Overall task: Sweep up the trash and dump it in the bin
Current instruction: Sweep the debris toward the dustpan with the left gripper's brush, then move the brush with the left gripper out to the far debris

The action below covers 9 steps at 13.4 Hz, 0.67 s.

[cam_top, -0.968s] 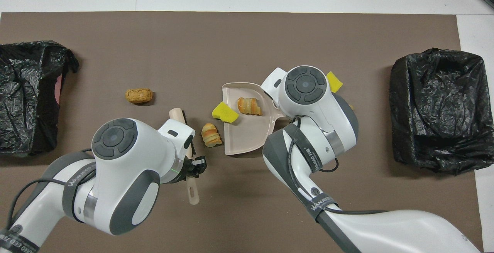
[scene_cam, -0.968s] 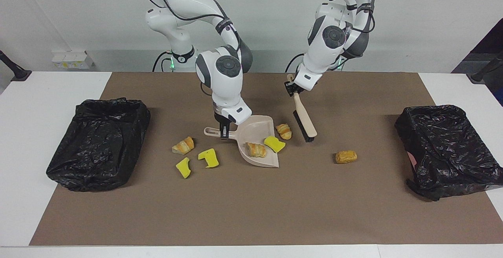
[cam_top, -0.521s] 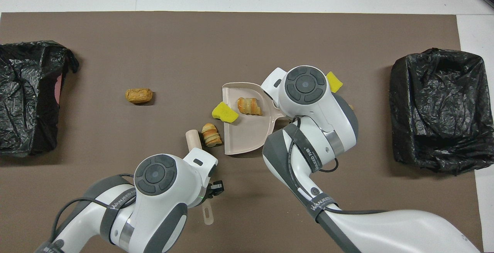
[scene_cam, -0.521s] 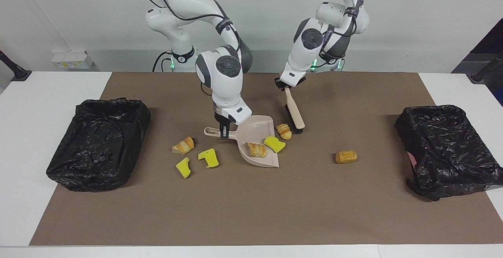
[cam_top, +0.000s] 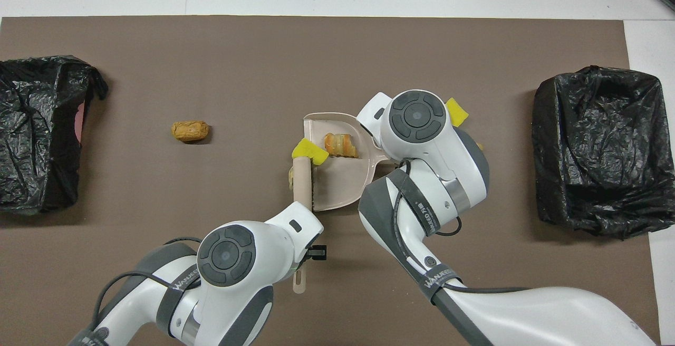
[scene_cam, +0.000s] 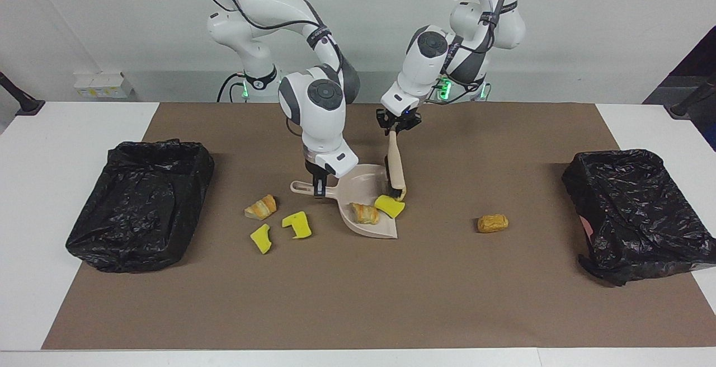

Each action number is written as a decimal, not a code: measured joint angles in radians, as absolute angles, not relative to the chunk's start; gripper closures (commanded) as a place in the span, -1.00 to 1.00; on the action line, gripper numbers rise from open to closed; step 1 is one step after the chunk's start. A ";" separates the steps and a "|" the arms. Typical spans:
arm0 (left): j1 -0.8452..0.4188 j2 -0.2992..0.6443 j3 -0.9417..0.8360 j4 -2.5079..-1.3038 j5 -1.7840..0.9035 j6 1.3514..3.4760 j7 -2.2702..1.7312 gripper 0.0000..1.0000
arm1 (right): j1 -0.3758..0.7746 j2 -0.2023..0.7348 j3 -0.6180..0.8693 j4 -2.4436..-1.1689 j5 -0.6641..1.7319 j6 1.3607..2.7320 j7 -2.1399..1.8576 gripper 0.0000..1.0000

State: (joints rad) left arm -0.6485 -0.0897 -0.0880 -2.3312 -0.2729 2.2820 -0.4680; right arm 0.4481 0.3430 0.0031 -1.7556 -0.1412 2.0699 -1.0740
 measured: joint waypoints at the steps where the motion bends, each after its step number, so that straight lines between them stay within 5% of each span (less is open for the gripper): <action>1: -0.648 -0.090 -0.085 -2.322 -0.273 2.282 -0.451 1.00 | 0.448 0.343 0.003 -1.756 -0.141 2.070 -1.074 1.00; 9: -0.457 -0.108 -0.043 -2.176 -0.226 2.026 -0.430 1.00 | 0.450 0.343 0.003 -1.756 -0.141 2.070 -1.070 1.00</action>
State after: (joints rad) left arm -0.4566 -0.1083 -0.0432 -2.1758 -0.2258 2.0264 -0.4305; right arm 0.4496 0.3432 0.0031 -1.7556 -0.1412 2.0701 -1.0704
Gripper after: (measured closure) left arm 0.740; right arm 0.683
